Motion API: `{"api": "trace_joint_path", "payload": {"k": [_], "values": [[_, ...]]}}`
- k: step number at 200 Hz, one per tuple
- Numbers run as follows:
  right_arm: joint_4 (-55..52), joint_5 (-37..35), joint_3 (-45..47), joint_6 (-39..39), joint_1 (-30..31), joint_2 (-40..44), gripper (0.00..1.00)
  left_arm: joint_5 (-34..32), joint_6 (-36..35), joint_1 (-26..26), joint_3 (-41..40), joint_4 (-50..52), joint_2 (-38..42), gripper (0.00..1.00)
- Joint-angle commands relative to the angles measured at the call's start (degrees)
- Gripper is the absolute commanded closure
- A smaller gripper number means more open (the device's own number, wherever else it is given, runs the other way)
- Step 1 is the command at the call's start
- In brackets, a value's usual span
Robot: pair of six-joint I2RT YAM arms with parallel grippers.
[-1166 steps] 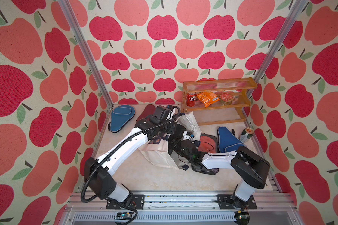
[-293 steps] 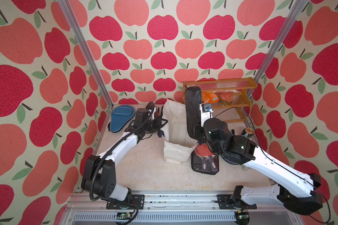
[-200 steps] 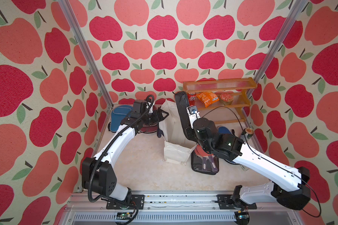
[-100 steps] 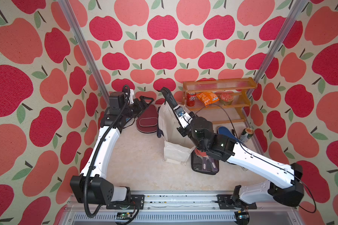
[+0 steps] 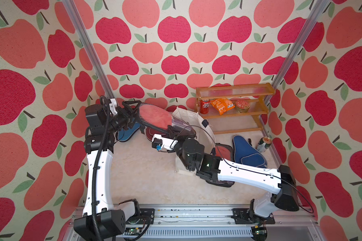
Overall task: Remove the ping pong set from the canvas bag
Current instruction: Place the ping pong set at the center of the board.
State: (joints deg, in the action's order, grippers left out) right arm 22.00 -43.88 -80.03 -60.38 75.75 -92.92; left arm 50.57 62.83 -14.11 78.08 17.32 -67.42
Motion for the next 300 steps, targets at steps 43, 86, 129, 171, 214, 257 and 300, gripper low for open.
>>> {"api": "trace_joint_path", "payload": {"k": [43, 86, 129, 171, 214, 257, 300], "values": [[27.99, 3.86, 1.81, -26.51, -0.98, -6.32, 1.0, 4.74, 3.94, -1.89, -2.3, -1.47, 3.0, 0.11], [31.0, 7.56, 1.54, -30.13, -3.22, -9.28, 1.0, 5.16, 0.52, -0.96, -3.07, 1.9, 3.95, 0.13], [31.61, 10.22, 0.41, -31.94, -4.64, -11.13, 1.0, 4.16, -5.97, 1.29, -2.81, 7.5, 3.1, 0.2], [31.49, 11.59, -0.55, -32.88, -5.7, -12.01, 1.0, 2.5, -15.03, 4.99, -0.42, 15.51, 1.04, 0.4], [31.05, 12.94, -0.92, -32.92, -5.75, -11.98, 1.0, 0.12, -17.63, 5.18, -1.35, 16.47, 0.39, 0.73], [30.65, 13.18, -0.3, -32.7, -5.22, -11.34, 1.0, -1.3, -15.73, 4.97, -1.61, 12.65, 0.35, 0.81], [29.93, 12.21, 0.2, -31.55, -4.65, -10.36, 0.76, -2.86, -12.64, 4.48, -3.15, 5.76, 1.75, 0.91]]}}
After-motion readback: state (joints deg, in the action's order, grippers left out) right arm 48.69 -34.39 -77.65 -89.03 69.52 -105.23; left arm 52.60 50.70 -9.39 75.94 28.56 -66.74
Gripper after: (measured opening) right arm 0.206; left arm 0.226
